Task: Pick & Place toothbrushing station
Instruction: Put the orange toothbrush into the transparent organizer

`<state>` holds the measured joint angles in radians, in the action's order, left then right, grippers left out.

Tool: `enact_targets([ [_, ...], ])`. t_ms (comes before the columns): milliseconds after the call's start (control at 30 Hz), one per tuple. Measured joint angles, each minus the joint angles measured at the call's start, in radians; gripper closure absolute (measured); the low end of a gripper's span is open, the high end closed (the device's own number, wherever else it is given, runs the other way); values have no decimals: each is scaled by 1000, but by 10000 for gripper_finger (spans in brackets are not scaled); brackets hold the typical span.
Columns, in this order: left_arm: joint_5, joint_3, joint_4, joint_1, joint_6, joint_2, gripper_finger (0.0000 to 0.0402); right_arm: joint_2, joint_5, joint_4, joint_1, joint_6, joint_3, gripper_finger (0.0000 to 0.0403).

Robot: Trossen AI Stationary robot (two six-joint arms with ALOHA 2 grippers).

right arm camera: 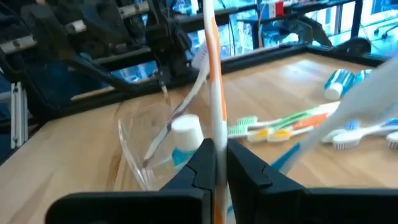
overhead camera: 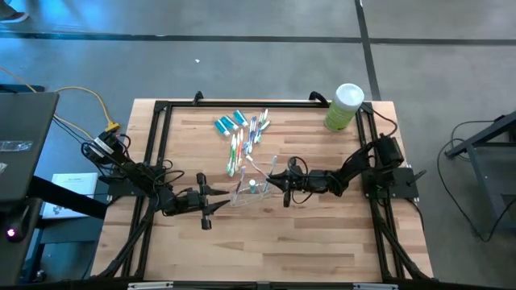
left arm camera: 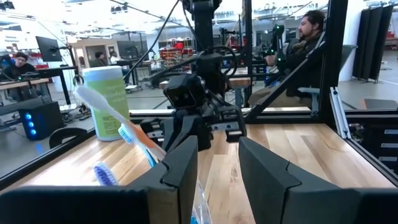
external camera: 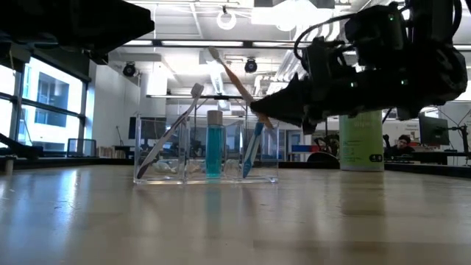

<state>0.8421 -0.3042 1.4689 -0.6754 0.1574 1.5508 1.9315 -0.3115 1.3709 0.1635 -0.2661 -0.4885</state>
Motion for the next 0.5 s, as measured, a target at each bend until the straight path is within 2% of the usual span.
enact_targets([
  [200, 2, 0, -5, 0, 0, 0, 288, 65, -3, 30, -9, -49, -18, 389],
  [500, 2, 0, -4, 0, 0, 0, 288, 60, -45, 24, 22, -17, -17, 373],
])
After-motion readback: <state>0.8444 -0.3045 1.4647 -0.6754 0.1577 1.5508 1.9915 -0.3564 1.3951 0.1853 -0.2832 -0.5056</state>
